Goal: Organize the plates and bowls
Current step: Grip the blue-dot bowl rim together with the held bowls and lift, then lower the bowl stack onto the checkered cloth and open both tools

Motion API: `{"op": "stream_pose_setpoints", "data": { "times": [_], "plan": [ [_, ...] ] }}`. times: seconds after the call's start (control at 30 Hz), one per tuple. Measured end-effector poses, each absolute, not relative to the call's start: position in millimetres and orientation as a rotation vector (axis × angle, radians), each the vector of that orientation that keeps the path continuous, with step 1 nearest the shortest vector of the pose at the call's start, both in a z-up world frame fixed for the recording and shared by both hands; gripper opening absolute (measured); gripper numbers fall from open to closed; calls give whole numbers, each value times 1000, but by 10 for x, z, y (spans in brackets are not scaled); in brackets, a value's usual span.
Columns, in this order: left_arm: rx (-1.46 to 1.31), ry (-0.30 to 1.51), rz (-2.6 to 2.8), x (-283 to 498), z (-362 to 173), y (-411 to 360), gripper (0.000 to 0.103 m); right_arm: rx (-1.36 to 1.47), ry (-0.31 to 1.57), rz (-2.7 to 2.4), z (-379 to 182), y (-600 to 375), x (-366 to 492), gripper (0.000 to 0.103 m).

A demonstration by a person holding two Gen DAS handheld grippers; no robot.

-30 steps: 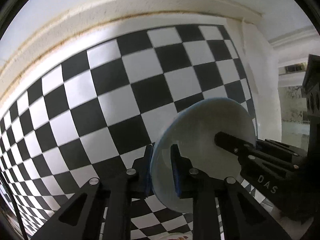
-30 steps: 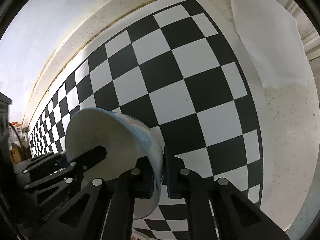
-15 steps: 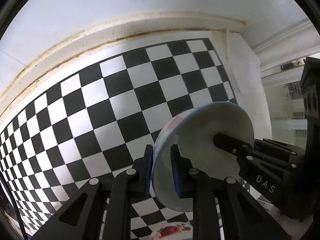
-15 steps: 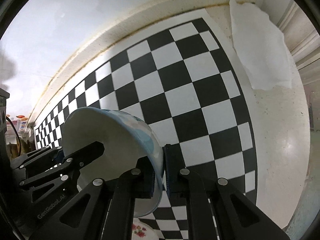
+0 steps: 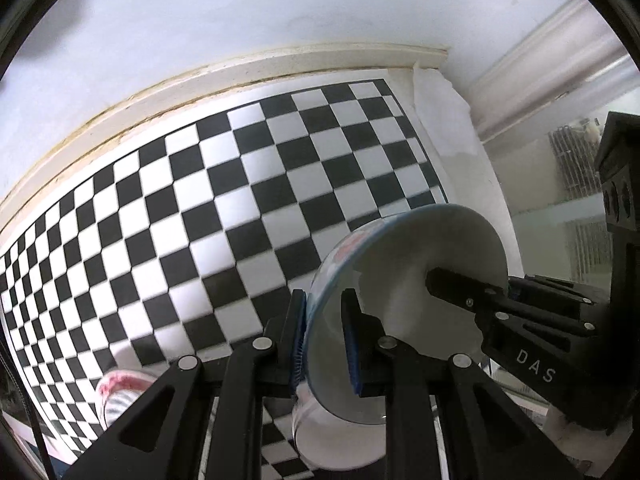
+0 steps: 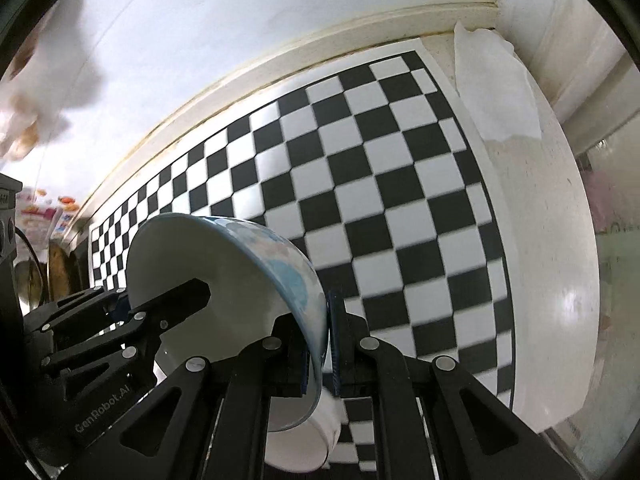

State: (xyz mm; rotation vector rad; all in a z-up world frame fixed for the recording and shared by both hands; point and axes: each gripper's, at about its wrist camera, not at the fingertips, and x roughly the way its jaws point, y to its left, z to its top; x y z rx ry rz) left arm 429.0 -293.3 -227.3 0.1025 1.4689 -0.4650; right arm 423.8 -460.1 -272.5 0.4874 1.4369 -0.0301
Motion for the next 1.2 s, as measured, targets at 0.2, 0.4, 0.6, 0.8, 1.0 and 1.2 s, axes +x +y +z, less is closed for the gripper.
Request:
{"op": "stream_pose_setpoints", "data": {
  "times": [0.2,0.4,0.6,0.8,1.0,1.2],
  "plan": [
    [86,1459,-463,3864,-2168,-2739,15,478,1432,-8,-2574,-4342,3765,10],
    [79,1475,-454,3530,-2210,-2595,15,476,1455,12,-2639,-4138,3407,10],
    [85,1512,-445,3297,-2351,-2528,15,488,1497,15,-2857,-4027,3148,9],
    [98,1556,-423,3212,-2571,-2534,15,485,1541,6,-3066,-3971,3016,9],
    [108,1591,-401,3200,-2744,-2532,15,478,1590,0,-3259,-3924,2972,9],
    [109,1615,-383,3218,-2877,-2521,15,464,1622,-7,-3376,-3863,3000,10]
  ]
}}
